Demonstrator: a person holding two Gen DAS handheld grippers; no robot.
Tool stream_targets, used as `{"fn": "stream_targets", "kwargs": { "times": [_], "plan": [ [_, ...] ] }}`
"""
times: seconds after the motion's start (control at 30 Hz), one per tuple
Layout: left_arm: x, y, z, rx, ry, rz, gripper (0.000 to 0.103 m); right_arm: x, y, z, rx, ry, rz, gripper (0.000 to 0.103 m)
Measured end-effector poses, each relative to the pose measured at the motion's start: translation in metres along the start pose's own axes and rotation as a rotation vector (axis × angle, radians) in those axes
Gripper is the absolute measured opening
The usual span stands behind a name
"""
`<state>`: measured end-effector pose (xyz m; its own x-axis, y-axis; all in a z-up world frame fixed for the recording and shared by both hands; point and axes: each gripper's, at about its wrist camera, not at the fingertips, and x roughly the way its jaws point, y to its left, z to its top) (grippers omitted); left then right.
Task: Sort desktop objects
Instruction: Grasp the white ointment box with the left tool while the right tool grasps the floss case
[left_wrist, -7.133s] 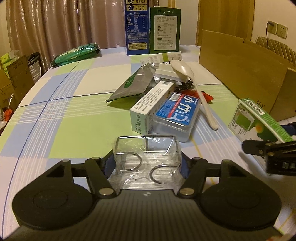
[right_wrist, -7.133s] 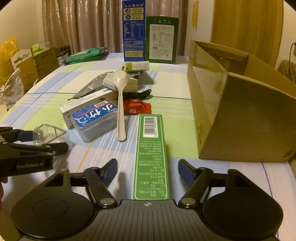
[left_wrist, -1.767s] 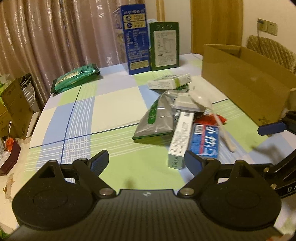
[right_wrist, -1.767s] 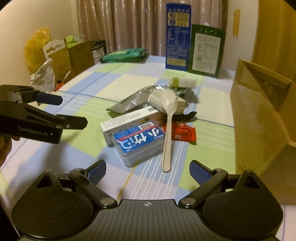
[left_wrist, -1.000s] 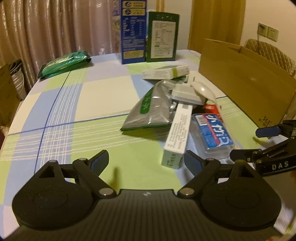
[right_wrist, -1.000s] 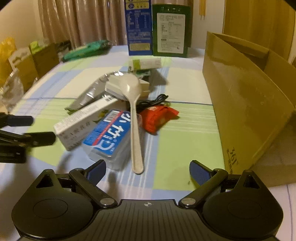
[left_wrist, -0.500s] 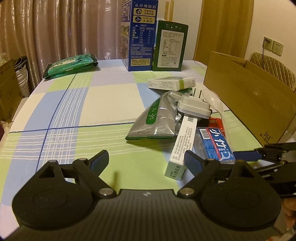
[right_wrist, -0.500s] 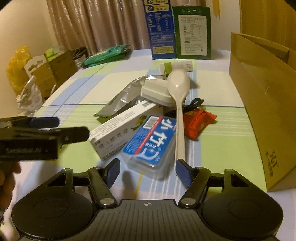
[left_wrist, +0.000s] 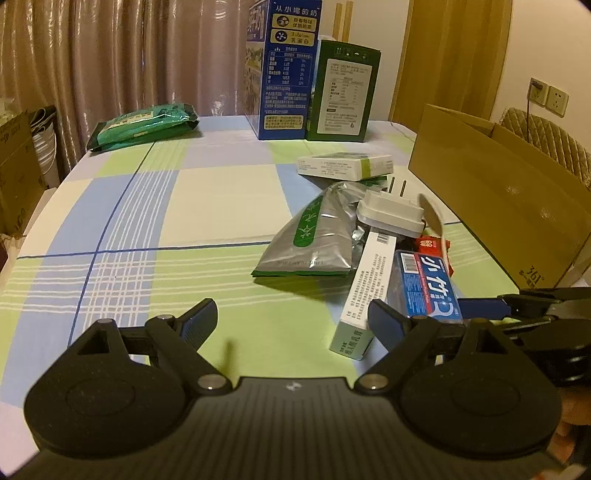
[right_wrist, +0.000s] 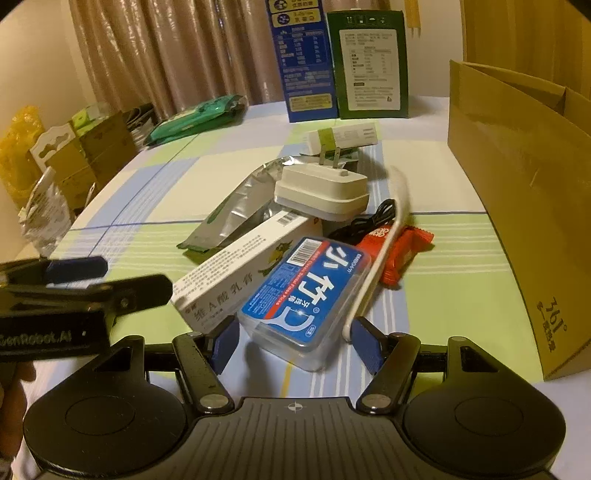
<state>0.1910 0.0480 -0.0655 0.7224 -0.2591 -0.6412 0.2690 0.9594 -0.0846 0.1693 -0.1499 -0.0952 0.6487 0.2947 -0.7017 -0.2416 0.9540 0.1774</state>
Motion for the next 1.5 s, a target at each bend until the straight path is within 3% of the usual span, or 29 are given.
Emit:
{"fn": "stream_targets", "kwargs": {
  "times": [0.23, 0.43, 0.63, 0.83, 0.9, 1.07, 1.17, 1.37, 1.5],
  "plan": [
    [-0.002, 0.004, 0.001, -0.021, -0.015, -0.002, 0.086, 0.004, 0.000, 0.000, -0.026, -0.002, -0.008, 0.065],
    [-0.001, 0.004, 0.001, -0.022, -0.011, 0.001, 0.086, -0.005, -0.013, -0.004, -0.003, -0.005, -0.103, 0.065],
    [-0.002, 0.005, 0.002, -0.028, -0.014, 0.003, 0.086, -0.016, -0.010, -0.008, -0.001, -0.046, -0.058, 0.066],
    [0.000, 0.007, 0.001, -0.036, -0.006, 0.003, 0.086, 0.003, -0.006, 0.004, 0.009, -0.044, -0.080, 0.066],
    [0.000, 0.006, 0.000, -0.025, -0.005, -0.003, 0.086, 0.006, -0.010, 0.006, 0.013, -0.039, -0.092, 0.059],
    [0.004, -0.010, 0.000, 0.069, -0.012, -0.041, 0.084, -0.007, -0.020, 0.001, -0.021, -0.024, -0.089, 0.056],
    [0.014, -0.022, 0.002, 0.126, -0.008, -0.074, 0.073, -0.019, -0.026, -0.007, -0.025, -0.012, -0.088, 0.056],
    [0.032, -0.047, -0.001, 0.236, 0.039, -0.089, 0.026, -0.033, -0.024, -0.021, -0.086, -0.003, -0.082, 0.056],
    [0.018, -0.054, -0.007, 0.206, 0.083, -0.096, 0.021, -0.040, -0.020, -0.026, -0.116, 0.007, -0.064, 0.056]
  ]
}}
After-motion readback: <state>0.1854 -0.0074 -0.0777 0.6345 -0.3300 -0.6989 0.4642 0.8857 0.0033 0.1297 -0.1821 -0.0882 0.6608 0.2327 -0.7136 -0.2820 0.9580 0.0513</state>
